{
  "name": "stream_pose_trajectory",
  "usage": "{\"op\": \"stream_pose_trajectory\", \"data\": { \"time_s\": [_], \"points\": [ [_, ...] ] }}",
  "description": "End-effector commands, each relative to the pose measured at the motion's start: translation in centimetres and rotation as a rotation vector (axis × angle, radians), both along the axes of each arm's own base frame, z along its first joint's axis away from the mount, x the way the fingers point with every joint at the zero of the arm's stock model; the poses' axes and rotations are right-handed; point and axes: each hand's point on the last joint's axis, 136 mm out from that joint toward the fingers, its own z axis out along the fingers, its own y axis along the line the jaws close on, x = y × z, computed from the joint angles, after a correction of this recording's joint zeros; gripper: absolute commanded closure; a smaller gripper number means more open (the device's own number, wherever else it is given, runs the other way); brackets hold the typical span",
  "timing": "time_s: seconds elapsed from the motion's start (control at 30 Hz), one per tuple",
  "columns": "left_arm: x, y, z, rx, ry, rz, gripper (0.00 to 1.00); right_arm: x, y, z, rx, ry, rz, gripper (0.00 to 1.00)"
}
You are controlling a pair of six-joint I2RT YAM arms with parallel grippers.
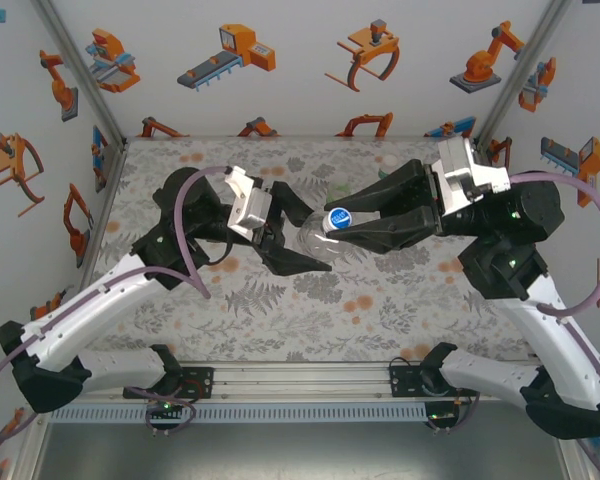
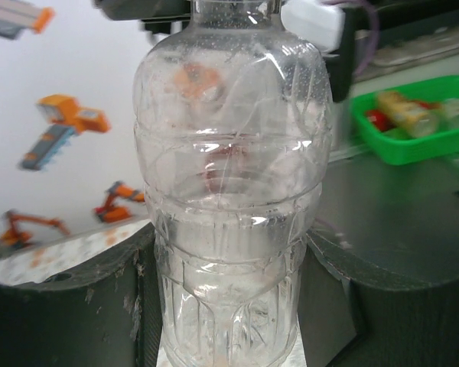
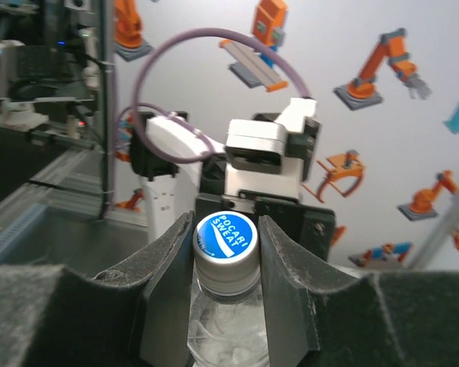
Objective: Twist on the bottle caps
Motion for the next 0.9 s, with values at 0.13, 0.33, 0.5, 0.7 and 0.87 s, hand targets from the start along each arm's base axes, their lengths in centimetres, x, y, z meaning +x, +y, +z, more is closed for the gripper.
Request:
{"op": "stream_pose_trajectory", "data": {
  "time_s": [0.13,0.33,0.5,0.7,0.87],
  "points": [
    [5.4,-0.8,-2.5,0.073,-0.149,0.402,1.0,5.8,0.4,-1.9,-0.02,0.123,-0.299,1.0],
    [6.8,-2.2,-3.5,0.115,-0.197,0.531,1.0,9.6,0.1,-3.0,0.025,0.239,-0.457,1.0],
    [8.4,-2.8,-3.5,0.117,-0.227,0.712,1.0,12.8,-0.7,-5.3,-0.004,0.339,-0.619,1.0],
    [10.4,-2.9,-3.3,0.135,-0.247,0.928,1.0,15.8,-1.7,-8.6,-0.071,0.46,-0.788,1.0],
    [10.5,-3.6,-4.2,0.172,-0.22,0.916,1.0,15.8,-1.6,-9.0,-0.066,0.464,-0.782,1.0]
  ]
}}
